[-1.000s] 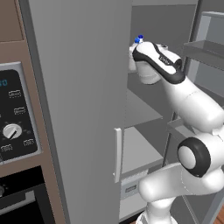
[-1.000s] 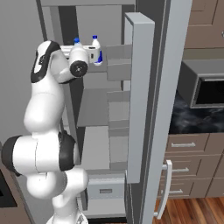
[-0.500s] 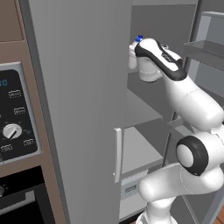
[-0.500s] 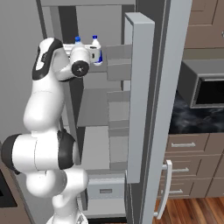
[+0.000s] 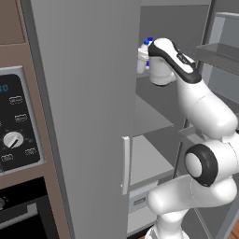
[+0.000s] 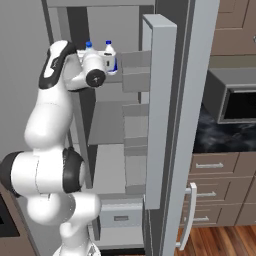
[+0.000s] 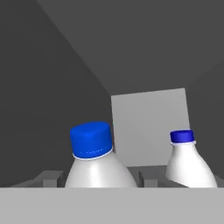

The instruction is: Take the bottled waters from the counter and place them in the freezer to freeze. Close the freezer door after placing the bottles.

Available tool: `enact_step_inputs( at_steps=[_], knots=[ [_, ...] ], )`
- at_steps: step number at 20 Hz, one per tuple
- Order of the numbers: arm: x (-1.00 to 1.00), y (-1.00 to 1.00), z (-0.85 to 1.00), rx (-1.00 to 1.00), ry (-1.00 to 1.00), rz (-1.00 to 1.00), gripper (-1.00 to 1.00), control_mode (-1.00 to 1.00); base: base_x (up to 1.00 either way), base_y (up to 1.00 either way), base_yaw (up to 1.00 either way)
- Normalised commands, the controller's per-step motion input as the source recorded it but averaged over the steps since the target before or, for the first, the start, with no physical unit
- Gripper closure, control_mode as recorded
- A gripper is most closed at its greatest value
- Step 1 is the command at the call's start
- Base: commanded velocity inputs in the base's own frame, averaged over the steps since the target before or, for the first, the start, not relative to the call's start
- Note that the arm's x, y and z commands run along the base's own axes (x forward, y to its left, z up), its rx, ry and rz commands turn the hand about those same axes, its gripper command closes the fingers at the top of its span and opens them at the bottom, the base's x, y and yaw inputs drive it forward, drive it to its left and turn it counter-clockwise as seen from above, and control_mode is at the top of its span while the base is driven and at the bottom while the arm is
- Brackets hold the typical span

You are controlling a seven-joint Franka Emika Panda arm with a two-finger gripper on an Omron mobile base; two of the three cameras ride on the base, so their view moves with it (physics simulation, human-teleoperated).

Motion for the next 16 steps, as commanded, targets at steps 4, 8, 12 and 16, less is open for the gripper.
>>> enact_step_inputs(
  at_steps=[4, 8, 12, 16],
  knots=[
    [0.38, 0.0, -0.14, 0.0, 0.01, 0.0, 1.0, -1.0, 0.0, 0.0, 0.0],
    [0.44, 0.0, -0.18, 0.0, 0.0, -0.02, 1.0, -1.0, 0.0, 0.0, 0.0],
    [0.61, 0.0, -0.26, 0.0, 0.0, -0.04, 1.0, -1.0, 0.0, 0.0, 0.0],
    [0.45, -0.03, -0.23, 0.0, 0.0, -0.02, 1.0, -1.0, 0.0, 0.0, 0.0]
  ],
)
